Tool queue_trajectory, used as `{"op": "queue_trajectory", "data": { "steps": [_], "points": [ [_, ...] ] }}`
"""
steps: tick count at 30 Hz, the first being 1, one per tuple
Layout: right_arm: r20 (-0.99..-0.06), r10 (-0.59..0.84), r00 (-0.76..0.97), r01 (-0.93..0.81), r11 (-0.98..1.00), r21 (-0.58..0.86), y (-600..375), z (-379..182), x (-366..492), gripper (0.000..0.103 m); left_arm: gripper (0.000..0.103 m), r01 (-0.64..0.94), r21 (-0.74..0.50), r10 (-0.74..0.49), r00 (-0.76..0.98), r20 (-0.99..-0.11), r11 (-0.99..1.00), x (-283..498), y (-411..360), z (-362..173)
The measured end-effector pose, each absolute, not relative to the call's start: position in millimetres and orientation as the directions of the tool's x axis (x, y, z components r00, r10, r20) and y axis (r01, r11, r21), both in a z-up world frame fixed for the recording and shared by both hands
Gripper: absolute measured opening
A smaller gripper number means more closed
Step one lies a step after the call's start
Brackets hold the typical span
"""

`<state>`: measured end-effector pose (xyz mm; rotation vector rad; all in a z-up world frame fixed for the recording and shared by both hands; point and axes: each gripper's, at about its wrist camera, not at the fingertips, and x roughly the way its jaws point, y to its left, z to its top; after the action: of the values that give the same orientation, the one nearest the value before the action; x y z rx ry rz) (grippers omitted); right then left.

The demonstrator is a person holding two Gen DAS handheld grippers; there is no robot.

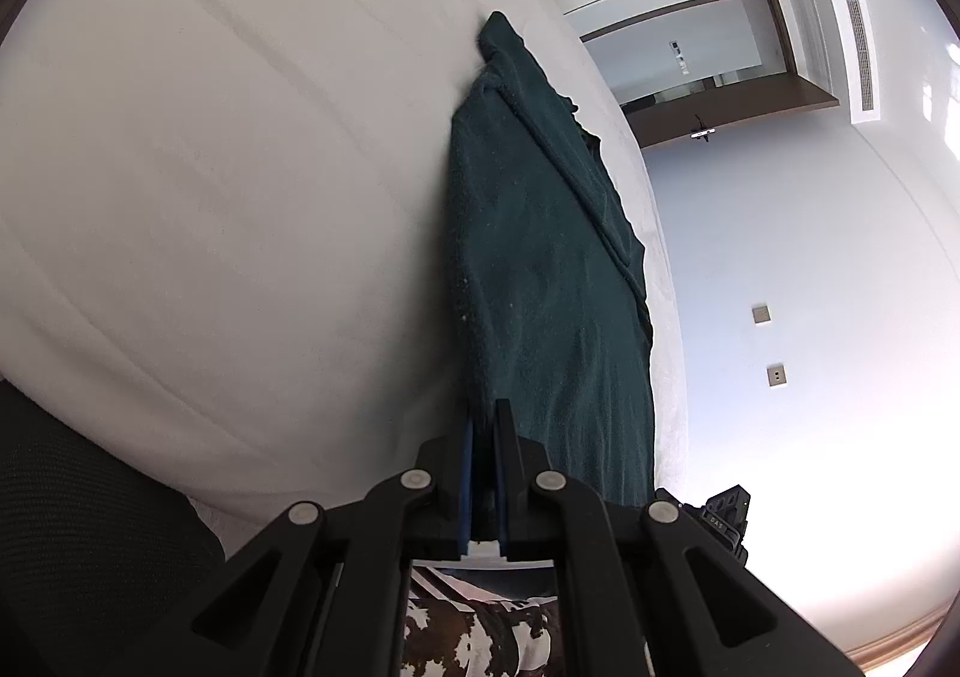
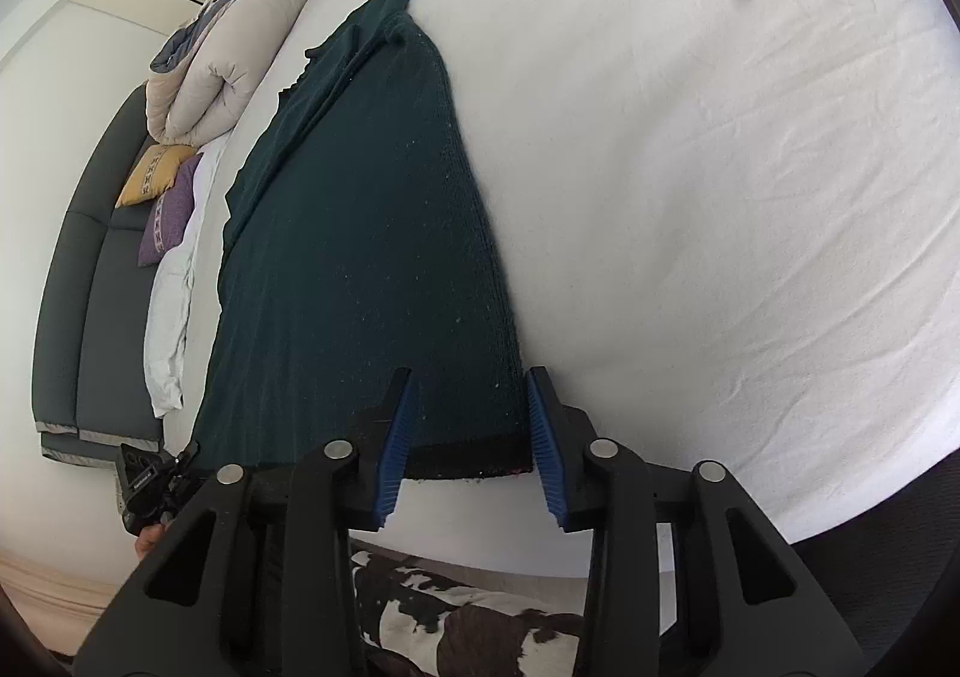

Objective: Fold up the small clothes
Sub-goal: 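Lift the hem with the right gripper and fold it toward the collar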

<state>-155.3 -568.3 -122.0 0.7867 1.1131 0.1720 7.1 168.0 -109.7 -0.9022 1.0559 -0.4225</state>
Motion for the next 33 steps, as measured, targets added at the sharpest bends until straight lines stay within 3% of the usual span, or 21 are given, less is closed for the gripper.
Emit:
{"op": "queue_trajectory", "data": {
  "steps": [2, 6, 13, 20, 33],
  "points": [
    [-0.731, 0.506, 0.457, 0.253, 0.714, 0.653, -564.6, -123.5, -156.5, 0.032, 0.005, -0.111, -0.804, -0.688, 0.457, -0.563, 0.584, 6.6, 168.3, -111.3],
    [-0.739, 0.507, 0.443, 0.246, 0.724, 0.644, -557.1, -124.2, -158.8, 0.008, 0.005, -0.113, -0.811, -0.695, 0.456, -0.555, 0.574, 4.4, 169.5, -113.3],
    [-0.715, 0.526, 0.46, 0.187, 0.73, 0.657, -546.5, -105.7, -161.0, 0.006, 0.005, -0.111, -0.859, -0.725, 0.49, -0.484, 0.499, 3.5, 175.6, -105.9],
    [-0.605, 0.595, 0.529, 0.099, 0.664, 0.741, -538.2, -65.4, -142.2, 0.006, 0.005, -0.082, -0.926, -0.75, 0.561, -0.349, 0.369, 8.5, 184.1, -85.6],
    [-0.506, 0.627, 0.592, 0.052, 0.597, 0.8, -536.9, -21.3, -61.9, 0.006, 0.005, -0.016, -0.935, -0.741, 0.606, -0.29, 0.354, 65.8, 183.4, -51.1]
  ]
}}
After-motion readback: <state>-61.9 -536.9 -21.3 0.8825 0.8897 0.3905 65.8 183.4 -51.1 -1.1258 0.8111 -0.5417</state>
